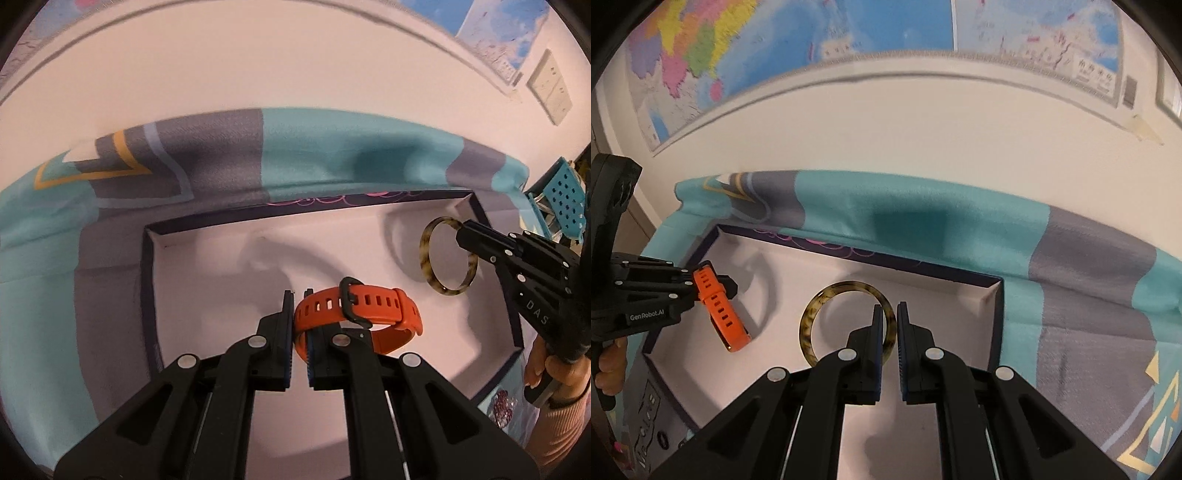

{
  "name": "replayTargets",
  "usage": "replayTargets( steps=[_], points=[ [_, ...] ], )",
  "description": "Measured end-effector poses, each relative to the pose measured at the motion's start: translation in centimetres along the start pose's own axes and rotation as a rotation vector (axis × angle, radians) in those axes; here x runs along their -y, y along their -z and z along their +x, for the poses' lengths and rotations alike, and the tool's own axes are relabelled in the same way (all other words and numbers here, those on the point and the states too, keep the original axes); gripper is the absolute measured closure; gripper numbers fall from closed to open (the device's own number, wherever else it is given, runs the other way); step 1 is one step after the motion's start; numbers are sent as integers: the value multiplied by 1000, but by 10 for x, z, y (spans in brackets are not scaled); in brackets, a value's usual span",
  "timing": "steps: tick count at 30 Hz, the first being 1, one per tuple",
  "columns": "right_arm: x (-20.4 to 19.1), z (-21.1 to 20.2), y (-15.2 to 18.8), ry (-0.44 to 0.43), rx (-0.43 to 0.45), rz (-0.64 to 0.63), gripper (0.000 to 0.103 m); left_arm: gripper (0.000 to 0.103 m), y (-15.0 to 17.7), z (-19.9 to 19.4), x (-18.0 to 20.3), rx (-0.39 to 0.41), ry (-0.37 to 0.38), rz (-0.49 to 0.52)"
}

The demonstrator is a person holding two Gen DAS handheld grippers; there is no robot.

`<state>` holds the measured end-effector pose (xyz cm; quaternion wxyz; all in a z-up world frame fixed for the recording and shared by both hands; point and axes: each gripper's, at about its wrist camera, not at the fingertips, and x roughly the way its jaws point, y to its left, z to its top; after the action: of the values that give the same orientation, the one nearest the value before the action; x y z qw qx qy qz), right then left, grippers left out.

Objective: Organize jewelry
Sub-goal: 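Carry both items into the navy box and open both tools to release them, then move the left tool to the black ring while the right tool approaches the red beaded bracelet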

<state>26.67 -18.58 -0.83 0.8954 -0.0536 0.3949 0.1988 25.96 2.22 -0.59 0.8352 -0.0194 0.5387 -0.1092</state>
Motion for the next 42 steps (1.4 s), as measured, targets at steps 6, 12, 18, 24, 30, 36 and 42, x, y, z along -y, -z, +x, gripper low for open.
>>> replayTargets(
  steps=[6, 12, 18, 24, 30, 36, 42],
  points=[
    [0, 15, -4, 15, -40, 10, 97, 98, -13, 11, 4, -41, -21, -16],
    [3, 19, -5, 34, -45, 31, 96, 94, -21, 16, 0, -54, -27, -51],
    [5, 5, -1, 17, -3, 47, 89, 88, -18, 6, -7, -4, -9, -87],
    [-1, -34, 15, -48, 72, 36, 71, 64, 6, -39, -4, 180, -21, -40],
    [-12, -83, 55, -111, 118, -26, 62, 56, 60, -87, 8, 338, -22, 64],
    [-17, -113, 109, -129, 90, -57, 62, 51, 117, -104, 13, 363, 26, 120],
    [-25, -134, 167, -74, 48, -104, 63, 47, 158, -100, 12, 334, 44, 106]
  ],
)
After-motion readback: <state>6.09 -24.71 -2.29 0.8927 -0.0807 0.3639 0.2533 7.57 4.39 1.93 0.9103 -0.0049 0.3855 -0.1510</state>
